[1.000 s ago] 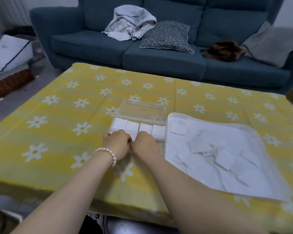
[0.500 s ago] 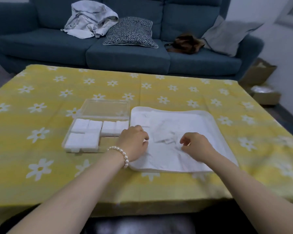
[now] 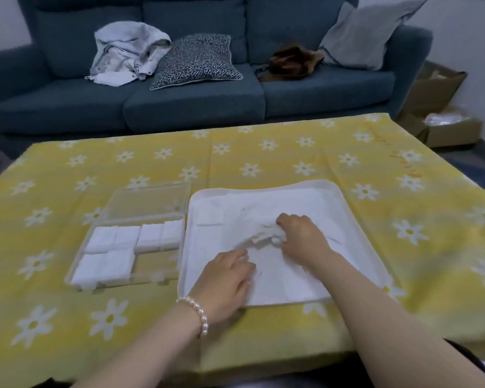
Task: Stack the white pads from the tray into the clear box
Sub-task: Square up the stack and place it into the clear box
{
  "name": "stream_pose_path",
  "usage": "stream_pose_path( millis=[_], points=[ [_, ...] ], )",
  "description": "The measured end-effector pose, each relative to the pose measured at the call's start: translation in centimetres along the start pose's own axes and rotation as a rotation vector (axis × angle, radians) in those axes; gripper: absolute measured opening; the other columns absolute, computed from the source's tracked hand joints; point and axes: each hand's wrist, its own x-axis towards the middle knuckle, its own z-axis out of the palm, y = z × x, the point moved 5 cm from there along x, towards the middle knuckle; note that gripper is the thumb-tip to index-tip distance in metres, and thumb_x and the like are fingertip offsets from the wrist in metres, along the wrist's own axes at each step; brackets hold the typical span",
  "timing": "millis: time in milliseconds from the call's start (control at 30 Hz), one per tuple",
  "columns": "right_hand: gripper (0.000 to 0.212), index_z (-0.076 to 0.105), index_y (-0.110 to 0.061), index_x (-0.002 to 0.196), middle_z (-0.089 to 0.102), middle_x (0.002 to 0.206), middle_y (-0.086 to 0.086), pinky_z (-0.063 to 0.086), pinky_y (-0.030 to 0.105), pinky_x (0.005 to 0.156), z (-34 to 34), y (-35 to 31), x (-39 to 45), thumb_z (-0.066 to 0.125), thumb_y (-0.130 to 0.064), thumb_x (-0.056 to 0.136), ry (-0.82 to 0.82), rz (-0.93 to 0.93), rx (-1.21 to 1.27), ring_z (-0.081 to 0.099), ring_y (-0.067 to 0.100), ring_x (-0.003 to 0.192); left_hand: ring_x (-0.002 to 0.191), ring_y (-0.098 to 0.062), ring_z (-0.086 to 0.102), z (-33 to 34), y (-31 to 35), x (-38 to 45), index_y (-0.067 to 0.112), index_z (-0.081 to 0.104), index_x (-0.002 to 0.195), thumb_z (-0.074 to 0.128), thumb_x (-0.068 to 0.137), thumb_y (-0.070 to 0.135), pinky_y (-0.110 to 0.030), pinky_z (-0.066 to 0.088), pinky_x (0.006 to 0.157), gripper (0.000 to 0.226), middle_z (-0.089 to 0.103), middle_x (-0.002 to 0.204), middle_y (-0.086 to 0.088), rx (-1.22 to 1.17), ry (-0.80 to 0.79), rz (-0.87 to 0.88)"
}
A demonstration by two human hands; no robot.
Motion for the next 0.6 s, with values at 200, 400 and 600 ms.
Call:
stream_pose_path(
  millis=[200, 400, 600],
  points=[
    [0.03, 0.063, -0.011, 0.103, 0.061, 0.098, 0.01, 0.042, 0.027, 0.068, -3.3, 2.3, -0.3, 0.067, -0.009, 0.073, -0.007, 0.108, 0.362, 0.055, 0.024, 0.088, 0.134, -0.013, 0.033, -1.5, -0.6, -2.2, 0.02, 0.05, 0.133, 0.044, 0.097, 0.021, -0.02, 0.023, 0.109, 0.036, 0.033, 0.145, 0.003, -0.109, -0.008, -0.154],
    [0.025, 0.06, -0.014, 0.1, 0.056, 0.092, 0.007, 0.044, 0.028, 0.067, -4.3, 2.0, -1.5, 0.058, -0.003, 0.077, -0.007, 0.125, 0.486, 0.062, 0.031, 0.094, 0.11, -0.008, 0.051, -4.1, 1.8, -2.9, 0.022, 0.056, 0.121, 0.051, 0.095, 0.025, -0.018, 0.037, 0.091, 0.027, 0.048, 0.126, 0.006, -0.329, 0.051, -0.266],
    [0.026, 0.06, -0.016, 0.081, 0.06, 0.071, 0.005, 0.057, 0.038, 0.068, -4.3, 1.1, -1.9, 0.059, 0.006, 0.069, 0.008, 0.135, 0.67, 0.064, 0.03, 0.075, 0.097, -0.017, 0.058, -5.9, 3.9, -0.3, 0.008, 0.059, 0.117, 0.054, 0.093, 0.013, -0.024, 0.043, 0.079, 0.026, 0.059, 0.103, -0.003, -0.734, 0.097, -0.435]
  ],
)
